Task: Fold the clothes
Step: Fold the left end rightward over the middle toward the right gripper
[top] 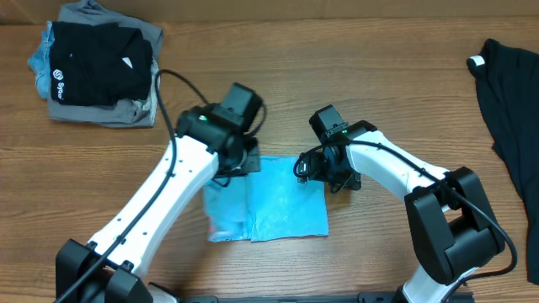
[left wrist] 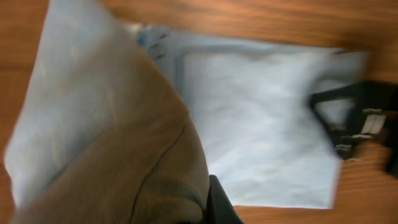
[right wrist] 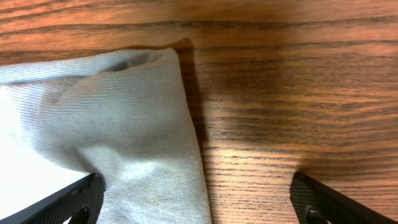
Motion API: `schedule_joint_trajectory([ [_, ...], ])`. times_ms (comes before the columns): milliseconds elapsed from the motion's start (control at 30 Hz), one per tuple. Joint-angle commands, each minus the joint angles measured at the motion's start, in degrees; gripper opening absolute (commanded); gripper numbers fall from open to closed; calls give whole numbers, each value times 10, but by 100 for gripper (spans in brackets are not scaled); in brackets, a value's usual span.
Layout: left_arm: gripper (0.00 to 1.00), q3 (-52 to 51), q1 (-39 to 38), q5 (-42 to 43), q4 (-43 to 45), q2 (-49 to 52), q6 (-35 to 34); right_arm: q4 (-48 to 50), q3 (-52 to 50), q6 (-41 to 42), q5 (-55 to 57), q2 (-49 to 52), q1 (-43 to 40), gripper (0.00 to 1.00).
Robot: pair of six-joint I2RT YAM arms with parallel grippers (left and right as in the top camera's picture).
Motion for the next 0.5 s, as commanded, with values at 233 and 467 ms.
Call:
schedule_joint_trajectory([
  [233,4,17,-44,51,31,22,-46,7,-11,-4,-30,-3,0,100],
  [467,5,17,-61,87,48,64,-46,7,-11,-4,-30,-3,0,100],
])
